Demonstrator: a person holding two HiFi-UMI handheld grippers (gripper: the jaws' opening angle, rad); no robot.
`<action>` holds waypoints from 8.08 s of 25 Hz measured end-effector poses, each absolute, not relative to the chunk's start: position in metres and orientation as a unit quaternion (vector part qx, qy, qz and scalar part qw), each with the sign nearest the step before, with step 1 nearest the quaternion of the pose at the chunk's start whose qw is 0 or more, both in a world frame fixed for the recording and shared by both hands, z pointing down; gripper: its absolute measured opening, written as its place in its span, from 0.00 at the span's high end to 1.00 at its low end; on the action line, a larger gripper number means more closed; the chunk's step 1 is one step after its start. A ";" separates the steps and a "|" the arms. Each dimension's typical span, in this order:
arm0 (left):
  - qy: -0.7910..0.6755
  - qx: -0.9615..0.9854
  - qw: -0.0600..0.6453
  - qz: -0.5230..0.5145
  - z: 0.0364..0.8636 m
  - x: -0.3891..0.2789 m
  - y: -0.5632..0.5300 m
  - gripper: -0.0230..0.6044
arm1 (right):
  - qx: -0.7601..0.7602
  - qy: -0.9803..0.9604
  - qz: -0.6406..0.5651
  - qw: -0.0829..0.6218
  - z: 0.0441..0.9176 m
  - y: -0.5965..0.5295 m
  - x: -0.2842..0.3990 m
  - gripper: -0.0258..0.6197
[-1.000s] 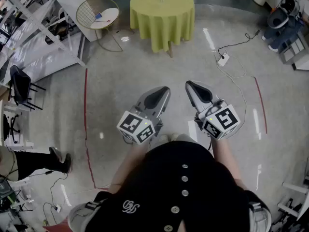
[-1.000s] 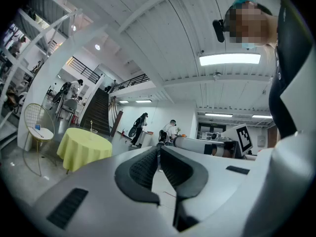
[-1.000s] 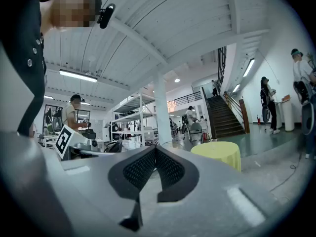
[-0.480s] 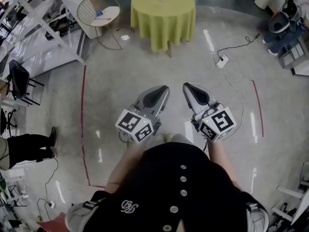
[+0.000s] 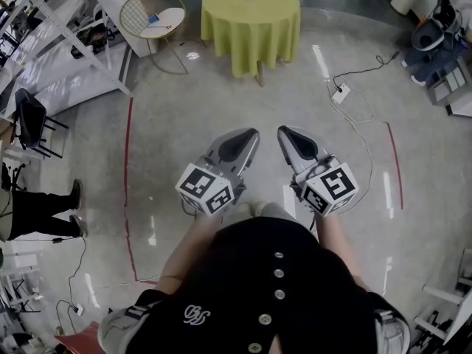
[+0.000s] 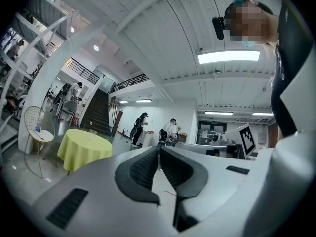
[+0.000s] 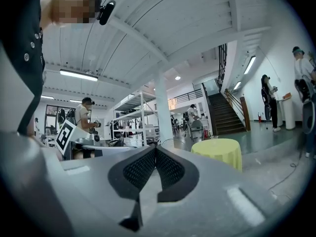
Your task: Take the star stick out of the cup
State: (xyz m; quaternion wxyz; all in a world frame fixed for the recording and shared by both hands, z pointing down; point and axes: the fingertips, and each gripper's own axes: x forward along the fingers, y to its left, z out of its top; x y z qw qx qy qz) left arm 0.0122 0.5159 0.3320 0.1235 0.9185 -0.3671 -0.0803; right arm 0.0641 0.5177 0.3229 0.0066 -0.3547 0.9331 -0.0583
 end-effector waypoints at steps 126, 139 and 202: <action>-0.420 0.889 0.157 -0.091 0.350 -0.002 -0.183 0.92 | -0.338 0.933 -0.121 -0.012 0.352 -0.191 0.051 0.96; -0.417 0.893 0.154 -0.072 0.353 0.008 -0.206 0.92 | -0.355 0.926 -0.132 0.003 0.354 -0.217 0.074 0.96; -0.368 0.892 0.257 -0.061 0.406 -0.086 -0.434 0.92 | -0.388 0.900 -0.180 -0.084 0.403 -0.439 -0.037 0.95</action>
